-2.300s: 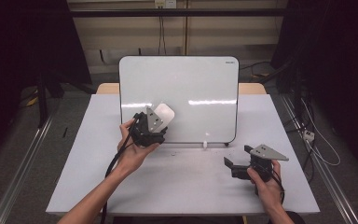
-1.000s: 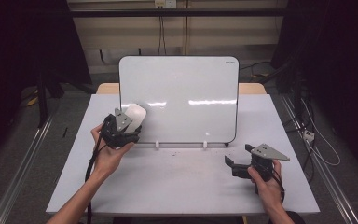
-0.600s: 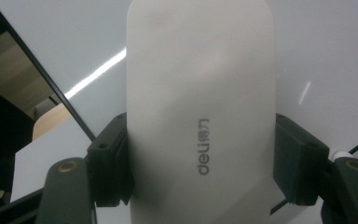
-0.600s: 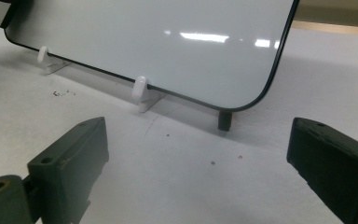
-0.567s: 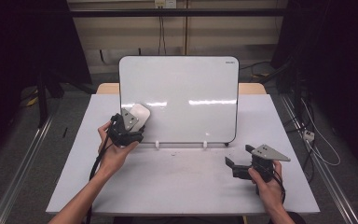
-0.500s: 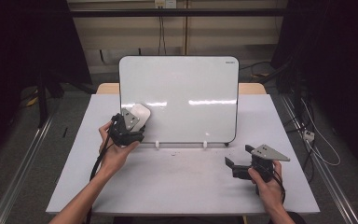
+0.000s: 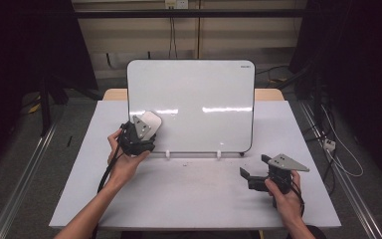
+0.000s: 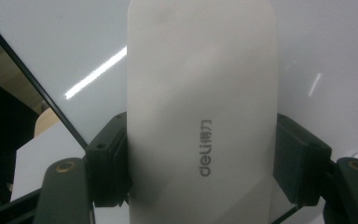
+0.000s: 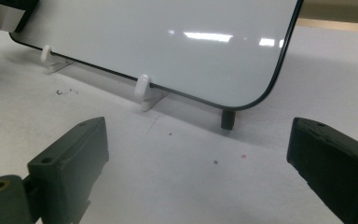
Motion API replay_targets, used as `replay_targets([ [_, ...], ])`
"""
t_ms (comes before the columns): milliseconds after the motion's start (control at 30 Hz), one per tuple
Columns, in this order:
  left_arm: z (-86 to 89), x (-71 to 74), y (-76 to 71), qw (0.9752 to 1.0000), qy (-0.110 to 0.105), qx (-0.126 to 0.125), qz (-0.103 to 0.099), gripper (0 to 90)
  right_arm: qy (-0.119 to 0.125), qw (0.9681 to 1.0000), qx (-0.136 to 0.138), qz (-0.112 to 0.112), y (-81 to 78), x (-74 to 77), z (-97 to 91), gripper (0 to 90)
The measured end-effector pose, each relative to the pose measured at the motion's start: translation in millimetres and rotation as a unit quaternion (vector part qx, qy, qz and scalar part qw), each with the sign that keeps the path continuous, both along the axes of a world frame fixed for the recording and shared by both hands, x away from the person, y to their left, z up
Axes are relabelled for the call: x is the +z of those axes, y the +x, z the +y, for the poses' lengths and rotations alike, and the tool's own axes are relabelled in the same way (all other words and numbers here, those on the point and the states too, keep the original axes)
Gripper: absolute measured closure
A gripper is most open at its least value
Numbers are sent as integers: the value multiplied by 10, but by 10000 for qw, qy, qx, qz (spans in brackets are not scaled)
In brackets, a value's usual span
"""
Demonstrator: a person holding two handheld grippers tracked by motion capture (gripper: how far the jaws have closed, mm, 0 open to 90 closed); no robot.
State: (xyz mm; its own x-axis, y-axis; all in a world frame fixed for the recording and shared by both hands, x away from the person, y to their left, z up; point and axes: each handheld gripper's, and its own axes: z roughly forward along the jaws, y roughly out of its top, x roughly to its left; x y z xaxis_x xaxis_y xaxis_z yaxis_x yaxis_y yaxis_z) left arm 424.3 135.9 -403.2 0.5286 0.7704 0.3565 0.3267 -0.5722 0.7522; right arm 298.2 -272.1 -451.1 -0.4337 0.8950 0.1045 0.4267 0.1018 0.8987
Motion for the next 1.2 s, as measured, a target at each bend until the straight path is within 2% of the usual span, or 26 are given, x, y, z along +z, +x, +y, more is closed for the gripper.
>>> replay_targets([
  [67,-6,4,-6,10000,-1,-1,-16,299,5,10000,1,7,1,0,-3,54],
  [133,10,13,0,9999,-135,2,28,296,4,10000,6,3,1,0,-1,54],
  [267,34,17,9,9997,-220,-26,110,289,-12,10000,16,25,3,-2,-4,54],
  [433,91,43,-5,9984,-509,-48,245,231,-21,10000,-33,41,11,-1,-2,54],
  [467,99,43,-8,9976,-617,-64,311,201,-8,10000,-49,36,10,3,1,54],
  [533,106,41,-11,9972,-665,-80,347,130,-14,10000,-49,46,12,10,8,54],
  [567,126,38,-28,9963,-783,-121,347,127,-8,10000,-50,44,14,11,16,54],
  [633,138,52,-33,9963,-777,-183,327,114,-7,10000,-29,58,23,9,29,54],
  [900,204,165,-91,9916,-1202,-284,378,60,-24,10000,-38,79,47,-1,25,55],
  [1000,212,187,-146,9928,-1041,-444,400,47,-11,9999,-58,97,38,3,22,55],
  [1133,255,198,-230,9912,-1137,-502,464,48,-1,10000,-69,68,34,4,19,58],
  [1200,291,192,-281,9922,-1131,-320,408,49,-7,10000,-64,64,24,8,23,58],
])
